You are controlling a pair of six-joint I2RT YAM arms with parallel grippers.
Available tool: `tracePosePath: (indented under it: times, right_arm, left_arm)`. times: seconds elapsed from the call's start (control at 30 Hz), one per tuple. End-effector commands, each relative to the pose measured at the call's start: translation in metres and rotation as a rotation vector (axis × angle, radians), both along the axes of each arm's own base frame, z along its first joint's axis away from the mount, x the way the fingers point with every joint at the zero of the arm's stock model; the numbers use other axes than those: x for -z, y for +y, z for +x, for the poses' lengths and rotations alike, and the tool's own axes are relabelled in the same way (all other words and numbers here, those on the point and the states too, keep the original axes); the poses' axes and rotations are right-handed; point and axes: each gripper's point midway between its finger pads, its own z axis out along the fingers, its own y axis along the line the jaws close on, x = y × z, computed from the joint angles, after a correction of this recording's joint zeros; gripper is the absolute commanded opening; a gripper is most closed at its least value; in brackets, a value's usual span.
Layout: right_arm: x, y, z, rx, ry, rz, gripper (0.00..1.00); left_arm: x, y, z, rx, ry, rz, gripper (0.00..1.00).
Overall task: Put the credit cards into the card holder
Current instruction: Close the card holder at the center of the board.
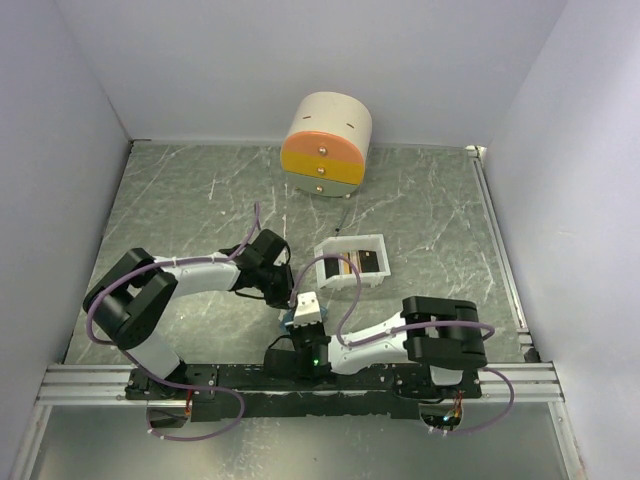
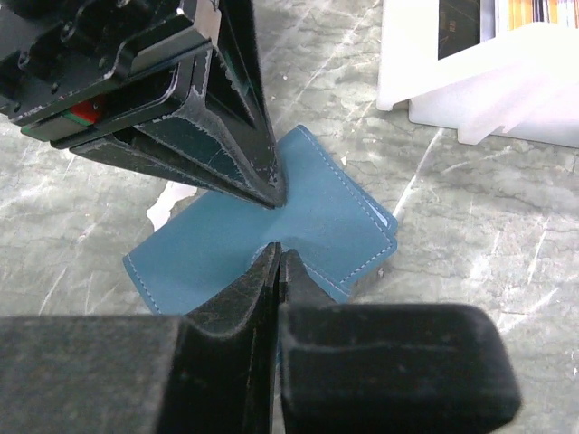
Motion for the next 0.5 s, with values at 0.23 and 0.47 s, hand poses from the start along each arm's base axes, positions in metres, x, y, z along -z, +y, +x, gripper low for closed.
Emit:
tracePosePath:
  times: [0.23,0.47]
  right_arm:
    - [-0.025,-0.023,-0.022,-0.085,0.210,-0.179,0.22]
    - [-0.092,-0.014,-0.018,-0.094,0.200,0.055,0.59]
  left_arm:
    - [-0.051,0.004,0.029,0.005,-0.194,0.057,0.34]
    - [-0.126,0.026,0.047,-0.055,-0.375,0.105,0.58]
